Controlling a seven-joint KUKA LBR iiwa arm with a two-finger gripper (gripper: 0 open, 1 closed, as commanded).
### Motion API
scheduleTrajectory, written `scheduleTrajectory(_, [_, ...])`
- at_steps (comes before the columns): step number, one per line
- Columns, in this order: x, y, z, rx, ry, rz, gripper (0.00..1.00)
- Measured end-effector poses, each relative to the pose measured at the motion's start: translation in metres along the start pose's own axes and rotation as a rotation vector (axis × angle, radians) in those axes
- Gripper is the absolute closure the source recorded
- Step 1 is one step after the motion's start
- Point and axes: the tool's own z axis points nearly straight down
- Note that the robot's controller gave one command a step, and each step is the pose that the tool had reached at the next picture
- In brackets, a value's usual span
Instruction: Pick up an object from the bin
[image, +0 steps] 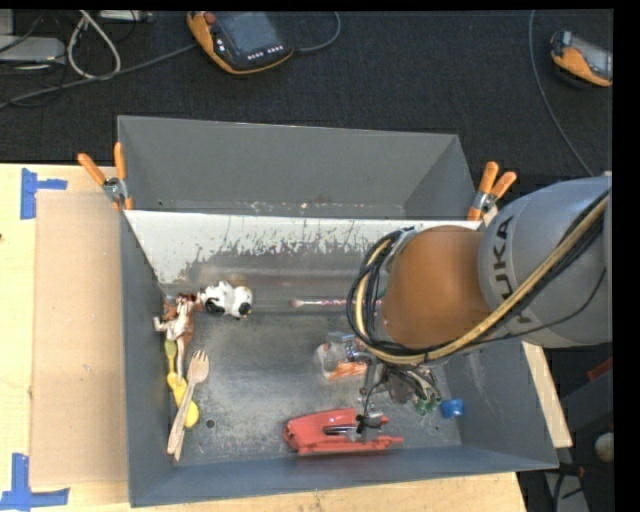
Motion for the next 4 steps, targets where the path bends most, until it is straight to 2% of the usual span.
scheduleTrajectory(1, [-0.026,-0.022,0.023,-0.001,0.0,-0.027,0.0])
scheduleTrajectory(2, [0.007,0.001,0.044,-0.001,-0.001,-0.078,0.0])
scheduleTrajectory(3, [0.014,0.023,0.056,0.0,-0.004,0.013,1.0])
scheduleTrajectory(4, [0.014,0.023,0.056,0.001,-0.005,0.012,1.0])
